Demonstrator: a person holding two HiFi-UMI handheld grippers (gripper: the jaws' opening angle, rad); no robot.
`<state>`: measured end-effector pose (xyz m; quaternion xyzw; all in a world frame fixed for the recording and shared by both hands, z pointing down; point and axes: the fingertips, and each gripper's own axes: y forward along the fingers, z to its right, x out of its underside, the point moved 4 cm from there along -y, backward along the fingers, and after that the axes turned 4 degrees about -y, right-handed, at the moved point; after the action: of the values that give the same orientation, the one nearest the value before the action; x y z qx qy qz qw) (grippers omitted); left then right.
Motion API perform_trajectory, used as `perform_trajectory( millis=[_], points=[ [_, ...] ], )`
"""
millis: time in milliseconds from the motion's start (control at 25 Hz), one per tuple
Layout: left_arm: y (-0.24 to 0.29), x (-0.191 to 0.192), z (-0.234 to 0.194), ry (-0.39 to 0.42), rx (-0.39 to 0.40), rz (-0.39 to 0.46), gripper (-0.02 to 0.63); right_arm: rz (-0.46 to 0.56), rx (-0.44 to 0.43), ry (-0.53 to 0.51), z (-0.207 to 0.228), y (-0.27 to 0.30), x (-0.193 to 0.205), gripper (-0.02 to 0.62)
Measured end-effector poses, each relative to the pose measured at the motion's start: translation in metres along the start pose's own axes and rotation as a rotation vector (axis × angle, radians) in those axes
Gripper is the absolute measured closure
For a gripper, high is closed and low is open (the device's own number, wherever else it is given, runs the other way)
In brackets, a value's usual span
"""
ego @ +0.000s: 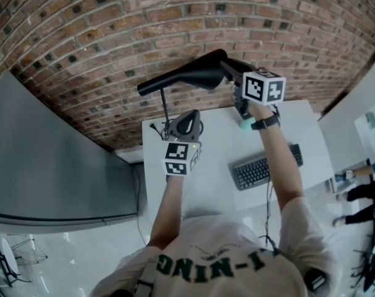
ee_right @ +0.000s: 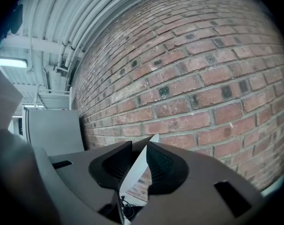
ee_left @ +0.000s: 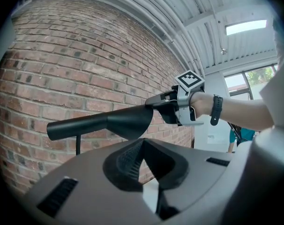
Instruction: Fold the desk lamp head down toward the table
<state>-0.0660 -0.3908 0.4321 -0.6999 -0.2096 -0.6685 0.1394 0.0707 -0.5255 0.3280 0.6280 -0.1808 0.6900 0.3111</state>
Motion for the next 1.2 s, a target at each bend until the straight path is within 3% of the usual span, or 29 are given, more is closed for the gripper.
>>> perform_trajectory(
  millis=[440,1200],
  points=[
    [0.009,0.005,0.006,0.014,0.003,-0.009,0.606,-0.003,0.016,0.038,0.009,-0.005,0.015,0.5],
    [0.019,0.012,0.004,0.022,0.002,-0.033,0.606,-0.047,-0.035,0.238,0.023,0.002,0.075,0.499]
  ],
)
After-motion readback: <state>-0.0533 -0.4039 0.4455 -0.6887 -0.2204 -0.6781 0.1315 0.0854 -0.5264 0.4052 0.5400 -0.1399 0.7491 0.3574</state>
